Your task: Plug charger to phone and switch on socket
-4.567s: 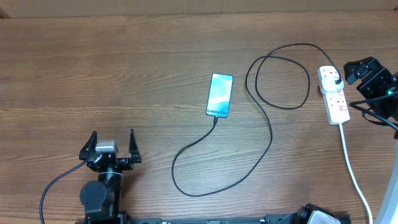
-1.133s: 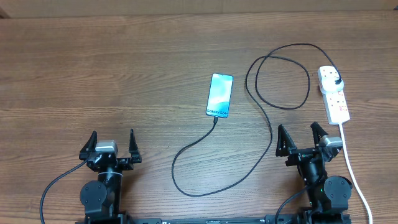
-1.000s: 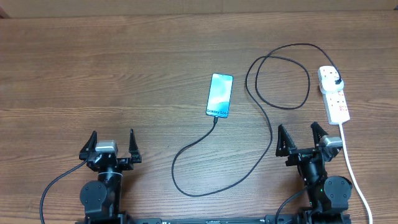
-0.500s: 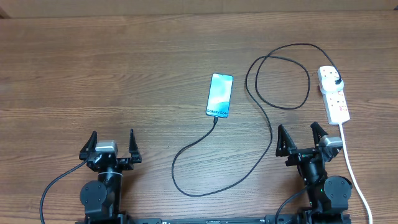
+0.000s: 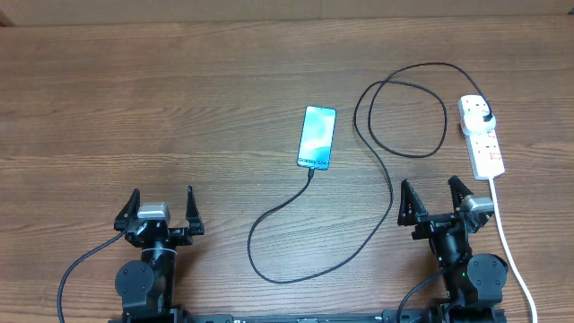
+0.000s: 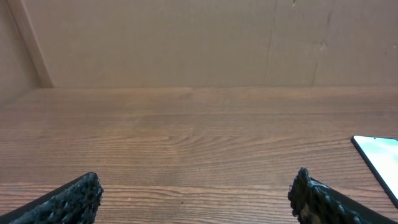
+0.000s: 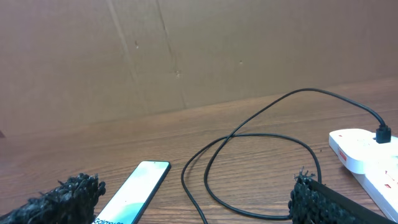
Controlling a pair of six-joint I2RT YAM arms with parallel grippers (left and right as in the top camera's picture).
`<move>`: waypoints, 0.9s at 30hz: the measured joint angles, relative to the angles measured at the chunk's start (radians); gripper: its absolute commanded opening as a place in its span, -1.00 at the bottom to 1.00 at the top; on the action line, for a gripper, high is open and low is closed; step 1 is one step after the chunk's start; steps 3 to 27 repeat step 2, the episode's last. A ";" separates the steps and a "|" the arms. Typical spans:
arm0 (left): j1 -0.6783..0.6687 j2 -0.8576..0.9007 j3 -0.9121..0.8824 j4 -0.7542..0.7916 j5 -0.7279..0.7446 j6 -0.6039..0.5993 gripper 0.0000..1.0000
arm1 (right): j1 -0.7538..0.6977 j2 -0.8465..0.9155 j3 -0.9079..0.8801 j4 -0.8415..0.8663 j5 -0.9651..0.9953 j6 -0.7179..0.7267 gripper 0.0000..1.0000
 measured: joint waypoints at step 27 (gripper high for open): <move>0.000 0.000 0.000 0.000 0.000 0.000 1.00 | 0.000 0.000 0.000 0.000 0.000 0.000 1.00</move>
